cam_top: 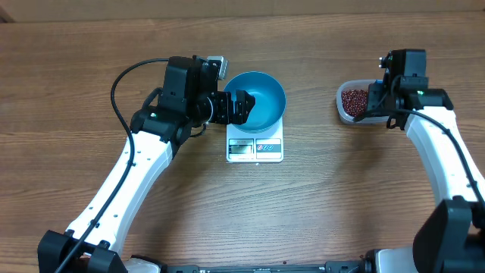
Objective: Scoop item into bowl and weigh 150g on scale
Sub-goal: 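Lower the scoop into the red beans with the right gripper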
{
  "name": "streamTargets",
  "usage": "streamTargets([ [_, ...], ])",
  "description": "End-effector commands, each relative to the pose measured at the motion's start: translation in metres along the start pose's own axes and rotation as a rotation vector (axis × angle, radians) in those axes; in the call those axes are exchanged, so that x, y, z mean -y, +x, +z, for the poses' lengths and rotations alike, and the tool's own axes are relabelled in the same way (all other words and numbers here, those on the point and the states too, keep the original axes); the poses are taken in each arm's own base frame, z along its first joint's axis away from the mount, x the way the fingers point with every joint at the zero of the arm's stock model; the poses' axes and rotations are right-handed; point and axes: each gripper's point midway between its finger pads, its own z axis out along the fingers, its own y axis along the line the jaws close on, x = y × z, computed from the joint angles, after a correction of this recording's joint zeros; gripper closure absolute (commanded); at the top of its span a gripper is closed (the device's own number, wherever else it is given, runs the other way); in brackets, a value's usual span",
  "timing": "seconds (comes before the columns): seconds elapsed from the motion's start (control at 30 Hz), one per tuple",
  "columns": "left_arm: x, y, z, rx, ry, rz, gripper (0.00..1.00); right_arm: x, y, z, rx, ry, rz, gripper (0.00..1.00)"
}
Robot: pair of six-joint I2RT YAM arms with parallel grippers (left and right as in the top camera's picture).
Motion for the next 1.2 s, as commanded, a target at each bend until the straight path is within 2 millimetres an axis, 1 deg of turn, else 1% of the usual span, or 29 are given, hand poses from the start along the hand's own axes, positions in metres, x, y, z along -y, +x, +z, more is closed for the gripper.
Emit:
streamTargets([
  [0.0,0.006,-0.009,-0.006,0.026,0.007,0.035,0.00,0.003,0.003,0.015,-0.015,0.032,-0.007,0.73],
  [0.07,0.005,-0.009,-0.007,0.027,0.006,0.034,0.01,0.003,0.001,0.017,-0.008,0.032,-0.006,0.78],
  [0.17,0.006,-0.009,-0.006,0.026,0.007,0.035,0.00,0.003,0.003,0.017,-0.017,0.032,-0.007,0.82],
  [0.2,0.006,-0.009,-0.006,0.027,0.006,0.035,0.00,0.003,0.004,0.017,-0.018,0.032,-0.007,0.85],
  [0.27,0.006,-0.009,-0.006,0.026,0.007,0.035,0.01,0.003,0.003,0.017,-0.017,0.032,-0.007,0.87],
  [0.37,0.006,-0.009,-0.006,0.027,0.006,0.035,0.01,0.003,0.003,0.017,-0.016,0.032,-0.007,0.96],
  [0.6,0.006,-0.009,-0.006,0.026,0.007,0.035,0.00,0.005,-0.012,0.002,0.026,0.031,0.001,0.96],
  [0.63,0.006,-0.009,-0.006,0.026,0.007,0.035,0.00,0.005,-0.012,0.002,0.023,0.032,0.001,0.96],
  [0.67,0.006,-0.009,-0.006,0.026,0.007,0.035,0.00,0.005,-0.009,0.002,0.013,0.031,-0.002,0.83],
  [0.7,0.006,-0.009,-0.006,0.027,0.006,0.035,0.00,0.005,-0.008,0.002,0.010,0.031,-0.002,0.75],
  [0.73,0.006,-0.009,-0.006,0.027,0.006,0.035,0.00,0.005,-0.008,0.002,0.010,0.031,-0.002,0.72],
  [0.87,0.006,-0.009,-0.006,0.026,0.007,0.035,0.01,0.005,-0.012,0.002,0.025,0.031,0.001,0.73],
  [1.0,0.006,-0.009,-0.006,0.026,0.007,0.035,0.00,0.005,-0.014,0.002,0.032,0.028,0.003,0.92],
  [1.07,0.006,-0.009,-0.006,0.026,0.007,0.035,0.00,0.005,-0.014,0.002,0.034,0.028,0.003,0.96],
  [1.17,0.006,-0.009,-0.006,0.026,0.007,0.035,0.00,0.005,-0.015,0.002,0.037,0.028,0.003,0.96],
])
